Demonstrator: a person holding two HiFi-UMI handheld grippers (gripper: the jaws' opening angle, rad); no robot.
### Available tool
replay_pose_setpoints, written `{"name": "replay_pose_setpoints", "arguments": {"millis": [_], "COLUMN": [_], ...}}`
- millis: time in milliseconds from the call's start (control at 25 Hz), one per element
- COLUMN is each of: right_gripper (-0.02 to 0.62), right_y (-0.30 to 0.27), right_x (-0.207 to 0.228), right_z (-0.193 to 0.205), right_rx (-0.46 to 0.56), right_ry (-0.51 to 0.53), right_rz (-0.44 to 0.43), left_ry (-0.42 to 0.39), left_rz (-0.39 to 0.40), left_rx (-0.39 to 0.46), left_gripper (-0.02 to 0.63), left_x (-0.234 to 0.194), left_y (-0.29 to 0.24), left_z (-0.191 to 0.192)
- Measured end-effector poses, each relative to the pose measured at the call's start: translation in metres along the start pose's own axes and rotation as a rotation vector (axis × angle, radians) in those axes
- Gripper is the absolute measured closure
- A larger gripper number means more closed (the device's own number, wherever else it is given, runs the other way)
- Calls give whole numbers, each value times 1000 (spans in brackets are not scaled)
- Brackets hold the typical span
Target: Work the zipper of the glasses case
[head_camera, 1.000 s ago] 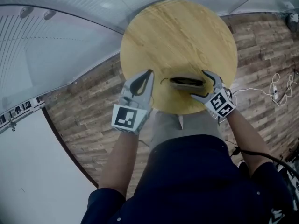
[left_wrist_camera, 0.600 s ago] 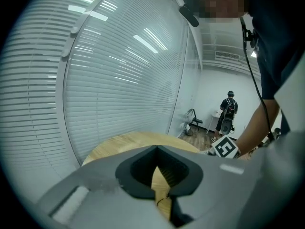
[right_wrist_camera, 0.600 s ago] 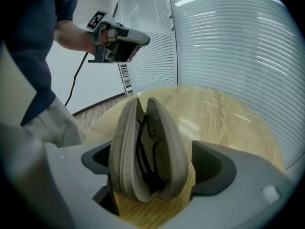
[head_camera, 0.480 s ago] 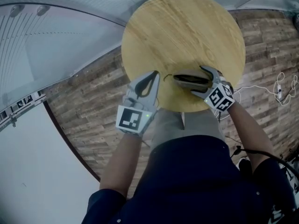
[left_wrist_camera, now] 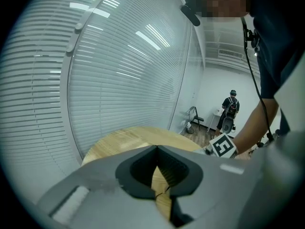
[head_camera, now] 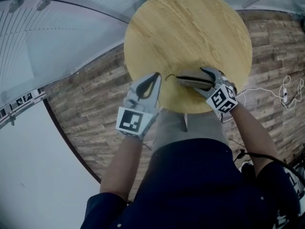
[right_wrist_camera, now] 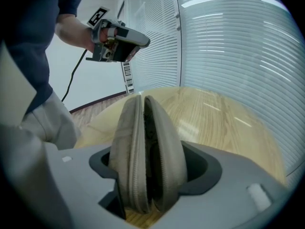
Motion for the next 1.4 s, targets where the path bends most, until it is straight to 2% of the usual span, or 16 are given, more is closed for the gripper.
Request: {"name": "replay_pose_setpoints", "arguments": {"millis": [280, 440, 600, 880, 1000, 1080, 1200, 1400], "right_gripper": [289, 291, 291, 291, 291, 291, 291, 291], "right_y": [6, 20, 38, 73, 91, 106, 124, 159], "right_x": [1, 1, 8, 28, 41, 48, 59, 76], "right_z": [2, 0, -14, -55, -76, -91, -117, -155], "right_rx": [7, 32, 72, 143, 207, 243, 282, 382], "right_ry": [-81, -127, -160, -186, -285, -309, -298, -311], "right_rz": [-21, -6, 26, 64, 76, 98, 127, 181], "left_ry": [-3, -2, -36, -55, -84, -69, -34, -59], "left_rz": [-9, -15, 8, 28, 80, 125, 231, 376], "left_rx": [10, 8, -6, 40, 75, 87, 85, 107], "left_gripper": [604, 604, 604, 604, 603, 600, 510, 404], "left_x": [3, 5, 4, 12, 21, 25, 27, 44], "left_y": [7, 12, 15, 27, 28, 25, 18, 13], "left_z": [-6, -6, -8, -30, -50, -60, -72, -91]}}
Point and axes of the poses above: the fingertips, and each gripper's own axes: y backward along the fingers, x to its right, z out of its underside, the point moved 7 cm from there along y, backward along the fingers, and after that the axes turned 12 degrees about z, right-handed, at the moved point
